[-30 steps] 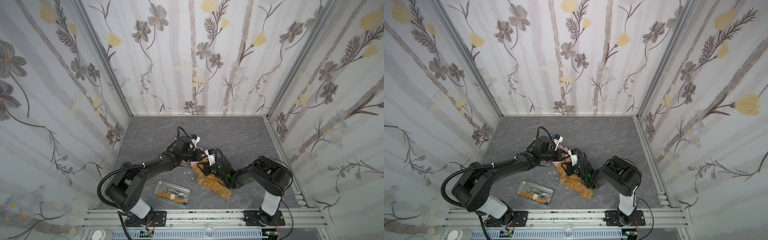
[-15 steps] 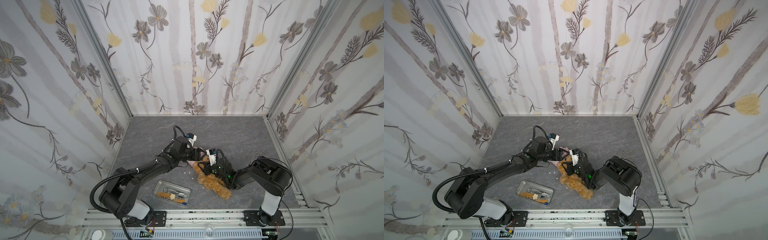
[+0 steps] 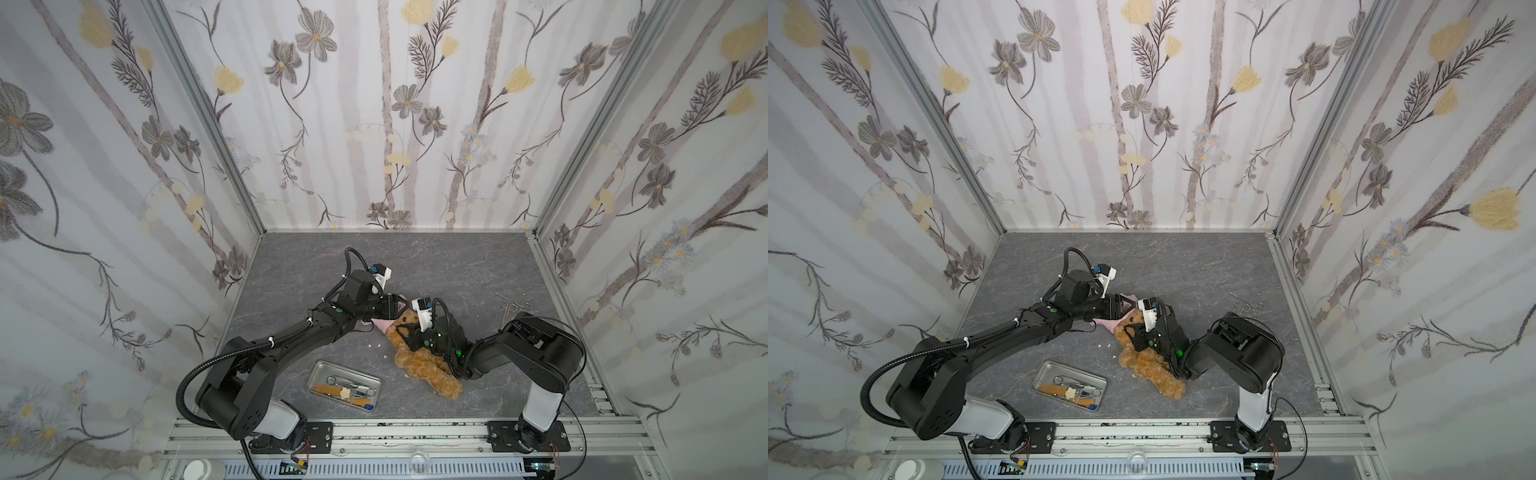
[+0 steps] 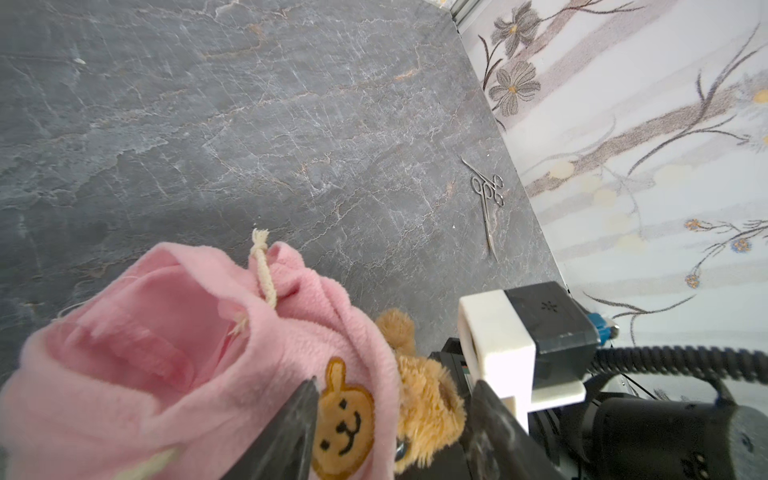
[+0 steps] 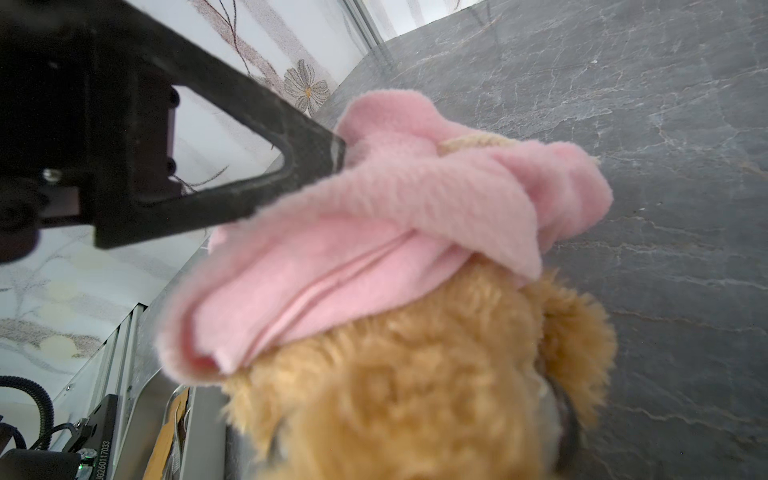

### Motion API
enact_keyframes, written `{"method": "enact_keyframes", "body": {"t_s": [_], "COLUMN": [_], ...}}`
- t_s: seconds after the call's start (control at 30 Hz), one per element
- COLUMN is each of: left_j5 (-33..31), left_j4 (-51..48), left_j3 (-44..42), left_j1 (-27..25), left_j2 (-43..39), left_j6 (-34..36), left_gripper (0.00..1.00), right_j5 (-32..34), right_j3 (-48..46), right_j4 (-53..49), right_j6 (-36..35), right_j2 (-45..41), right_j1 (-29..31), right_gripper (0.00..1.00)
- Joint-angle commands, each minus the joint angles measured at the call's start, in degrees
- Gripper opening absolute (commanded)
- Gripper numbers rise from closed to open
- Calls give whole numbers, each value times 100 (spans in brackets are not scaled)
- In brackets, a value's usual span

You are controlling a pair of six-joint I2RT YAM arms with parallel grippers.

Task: Dress the teddy bear
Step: 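Pull the hoodie over the bear's head with the left gripper while right holds bear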

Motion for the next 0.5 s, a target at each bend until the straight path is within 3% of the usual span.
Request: {"method": "enact_keyframes", "body": {"t_s": [0.0, 0.13, 0.3, 0.47], "left_j5": [-82, -1, 440, 654], "left_j4": [87, -145, -899, -2013], "left_j3": [-56, -119, 137, 598], "left_j1": [196, 737, 1284, 1295], "left_j2": [-348, -653, -487, -94], "left_j6": [141, 141, 16, 468], "left_gripper": [66, 67, 58, 39], "right_j5": [-123, -291, -460, -719], "right_j3": [-77, -206, -425, -557], "right_j4": [0, 5, 133, 242], "right_j6": [-462, -980, -1477, -1875], "right_j2": [-110, -345, -672, -1001], "right_j1": [-157, -152, -144, -126], "right_gripper": [23, 20, 18, 17]}}
